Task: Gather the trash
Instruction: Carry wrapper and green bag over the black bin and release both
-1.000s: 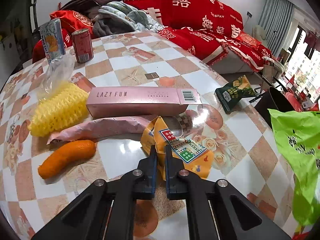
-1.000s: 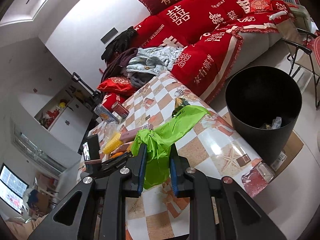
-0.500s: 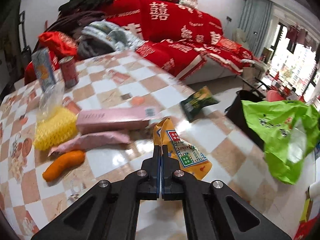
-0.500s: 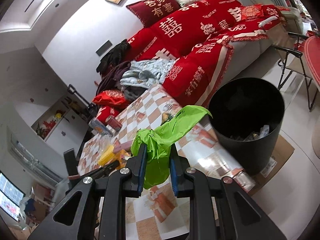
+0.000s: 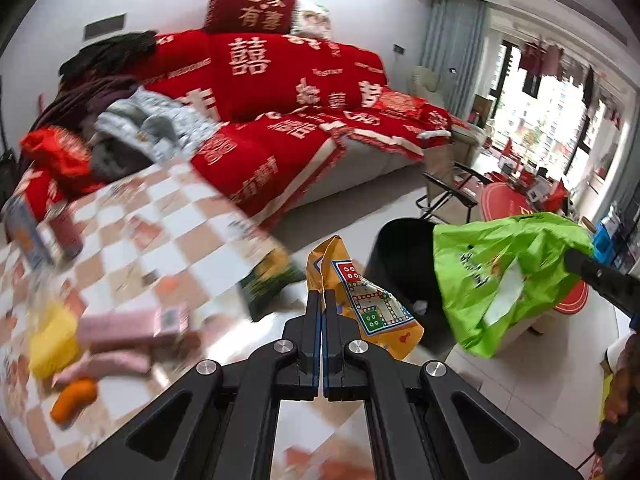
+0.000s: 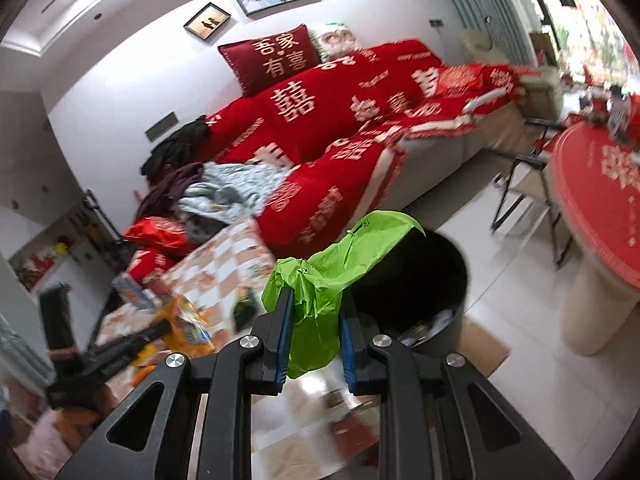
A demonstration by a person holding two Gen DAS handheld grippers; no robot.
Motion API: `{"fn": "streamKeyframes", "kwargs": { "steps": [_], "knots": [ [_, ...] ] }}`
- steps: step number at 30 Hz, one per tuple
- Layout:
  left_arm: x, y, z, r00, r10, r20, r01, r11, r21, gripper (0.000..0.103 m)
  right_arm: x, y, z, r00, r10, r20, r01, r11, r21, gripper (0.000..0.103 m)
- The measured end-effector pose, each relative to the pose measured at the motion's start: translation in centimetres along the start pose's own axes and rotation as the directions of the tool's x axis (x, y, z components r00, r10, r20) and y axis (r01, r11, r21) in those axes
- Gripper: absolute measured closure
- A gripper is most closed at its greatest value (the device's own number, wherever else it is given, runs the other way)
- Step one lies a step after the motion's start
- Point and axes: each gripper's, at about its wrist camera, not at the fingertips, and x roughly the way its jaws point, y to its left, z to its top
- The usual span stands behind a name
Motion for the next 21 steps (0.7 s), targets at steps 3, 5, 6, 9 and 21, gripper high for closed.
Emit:
{"fn": "streamKeyframes", "kwargs": {
  "steps": [3,5,6,9,21],
  "knots": [
    [1.7,-2.5,1.5,1.000,-0.019,-0.001,0.019,0.999,0.034,0.002,0.1,-0.9,0.5,0.999,-0.050,0.014,0.051,0.998,-0.032,0.080],
    [3.0,-4.5,2.3,1.000,-0.030,-0.002,0.030,0.998,0.063,0.002,0.4,-1.4,0.9,0.997,-0.077,0.020,0.078,0.996,-0.050,0.080],
    [3.8,-5.5,2.6,1.000,-0.030,-0.002,0.030,0.996,0.084,0.002,0.6,-1.6,1.0,0.996,-0.090,0.022,0.091,0.994,-0.059,0.080],
    [5.8,-8.0,3.3,1.000,-0.026,-0.009,0.027,0.990,0.140,0.002,1.5,-2.5,1.3,0.992,-0.123,0.022,0.124,0.989,-0.080,0.080],
    [12.6,-12.1,2.7,0.996,0.013,-0.090,0.008,0.974,0.224,0.002,6.7,-6.3,0.7,0.989,-0.124,-0.081,0.118,0.991,-0.066,0.079]
  ]
}}
